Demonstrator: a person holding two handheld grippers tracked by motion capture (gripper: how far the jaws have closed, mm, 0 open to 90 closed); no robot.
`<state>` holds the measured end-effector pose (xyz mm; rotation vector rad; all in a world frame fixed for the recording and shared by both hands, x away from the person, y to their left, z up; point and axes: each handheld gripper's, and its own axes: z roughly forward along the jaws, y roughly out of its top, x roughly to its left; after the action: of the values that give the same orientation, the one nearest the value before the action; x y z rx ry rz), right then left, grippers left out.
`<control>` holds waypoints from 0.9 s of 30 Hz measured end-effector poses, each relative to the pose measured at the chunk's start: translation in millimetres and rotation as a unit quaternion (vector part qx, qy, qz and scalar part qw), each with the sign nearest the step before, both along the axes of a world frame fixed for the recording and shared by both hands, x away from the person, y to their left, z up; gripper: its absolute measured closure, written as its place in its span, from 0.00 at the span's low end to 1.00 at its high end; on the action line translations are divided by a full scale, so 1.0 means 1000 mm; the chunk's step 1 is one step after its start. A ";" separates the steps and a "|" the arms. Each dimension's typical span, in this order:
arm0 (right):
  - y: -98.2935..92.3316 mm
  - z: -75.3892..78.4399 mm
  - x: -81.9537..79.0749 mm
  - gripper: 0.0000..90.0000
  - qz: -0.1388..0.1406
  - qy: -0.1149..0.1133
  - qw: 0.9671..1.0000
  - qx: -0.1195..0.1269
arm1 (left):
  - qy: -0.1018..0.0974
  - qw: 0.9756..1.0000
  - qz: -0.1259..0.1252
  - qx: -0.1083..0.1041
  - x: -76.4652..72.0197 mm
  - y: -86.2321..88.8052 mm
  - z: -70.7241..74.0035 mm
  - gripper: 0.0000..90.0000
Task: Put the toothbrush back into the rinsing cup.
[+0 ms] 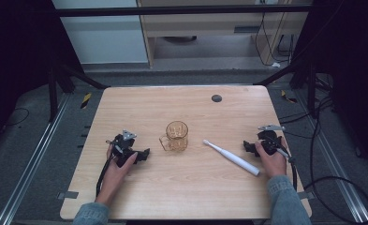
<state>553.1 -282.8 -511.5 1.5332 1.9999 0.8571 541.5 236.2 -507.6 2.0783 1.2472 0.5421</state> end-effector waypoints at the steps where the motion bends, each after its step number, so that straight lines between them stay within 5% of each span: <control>1: 0.000 0.000 0.000 0.01 0.001 -0.001 1.000 -0.001 | -0.001 1.000 0.001 -0.001 0.000 0.000 0.000 0.00; 6: -0.001 0.000 0.001 0.01 0.004 -0.001 1.000 -0.001 | 0.000 1.000 0.000 -0.001 0.000 0.000 0.000 0.00; 8: -0.001 0.001 0.001 0.09 -0.006 -0.002 1.000 0.002 | 0.000 1.000 0.000 -0.001 0.000 0.000 0.000 0.00; 13: -0.005 0.023 -0.013 0.12 0.001 -0.012 1.000 -0.002 | -0.001 1.000 0.000 -0.001 0.000 0.000 0.000 0.00; 20: 0.000 0.045 -0.044 0.09 0.067 -0.007 0.998 -0.009 | -0.001 1.000 -0.001 -0.001 -0.001 0.000 0.000 0.00; 27: 0.018 0.056 -0.060 0.19 0.135 -0.008 0.990 -0.027 | -0.001 1.000 -0.001 -0.001 0.000 0.000 0.000 0.00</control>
<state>492.7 -265.3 -455.4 1.2402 2.2330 0.9051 541.0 236.2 -507.8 2.0767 1.2444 0.5412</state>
